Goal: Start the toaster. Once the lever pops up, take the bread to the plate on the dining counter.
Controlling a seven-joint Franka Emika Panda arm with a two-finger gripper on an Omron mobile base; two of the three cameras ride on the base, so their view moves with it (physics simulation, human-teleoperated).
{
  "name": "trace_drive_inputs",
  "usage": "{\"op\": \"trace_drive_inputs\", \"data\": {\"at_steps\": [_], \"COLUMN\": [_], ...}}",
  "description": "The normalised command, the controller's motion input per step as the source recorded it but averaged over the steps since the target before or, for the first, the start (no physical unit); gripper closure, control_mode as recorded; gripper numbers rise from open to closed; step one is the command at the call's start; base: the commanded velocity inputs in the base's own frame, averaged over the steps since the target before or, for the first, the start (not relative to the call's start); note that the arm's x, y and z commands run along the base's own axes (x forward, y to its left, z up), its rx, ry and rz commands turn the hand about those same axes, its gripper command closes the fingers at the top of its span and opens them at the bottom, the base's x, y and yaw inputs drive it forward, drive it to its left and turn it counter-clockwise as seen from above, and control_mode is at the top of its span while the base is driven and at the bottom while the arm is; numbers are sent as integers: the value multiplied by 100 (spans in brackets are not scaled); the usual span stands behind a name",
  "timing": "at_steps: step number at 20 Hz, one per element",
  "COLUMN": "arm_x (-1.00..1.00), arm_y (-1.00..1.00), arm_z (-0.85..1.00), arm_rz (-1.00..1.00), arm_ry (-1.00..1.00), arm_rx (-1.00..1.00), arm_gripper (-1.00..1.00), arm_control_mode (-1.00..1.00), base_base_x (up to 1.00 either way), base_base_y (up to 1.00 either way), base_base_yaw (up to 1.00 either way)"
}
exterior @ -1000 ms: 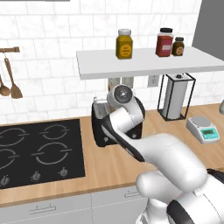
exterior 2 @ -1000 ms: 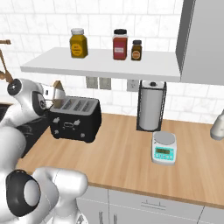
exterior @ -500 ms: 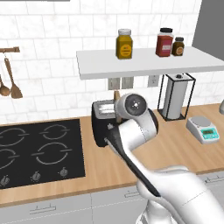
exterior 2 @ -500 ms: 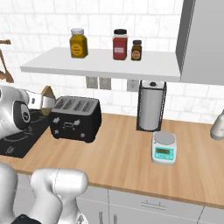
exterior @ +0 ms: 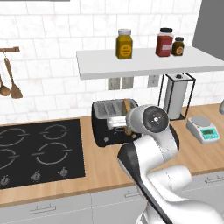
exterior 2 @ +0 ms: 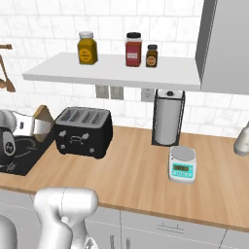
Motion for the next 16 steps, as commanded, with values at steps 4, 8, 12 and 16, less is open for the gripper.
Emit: {"op": "trace_drive_inputs", "data": {"at_steps": [4, 8, 12, 16], "arm_x": [0, 0, 0, 0], "arm_y": [0, 0, 0, 0], "arm_z": [0, 0, 0, 0], "arm_rz": [0, 0, 0, 0], "arm_ry": [0, 0, 0, 0], "arm_rx": [0, 0, 0, 0], "arm_gripper": [100, 100, 100, 100], "arm_control_mode": [-100, 100, 100, 100], "base_base_x": [0, -3, -63, -69], "base_base_y": [0, 0, 4, 6], "base_base_yaw": [0, 0, 0, 41]}}
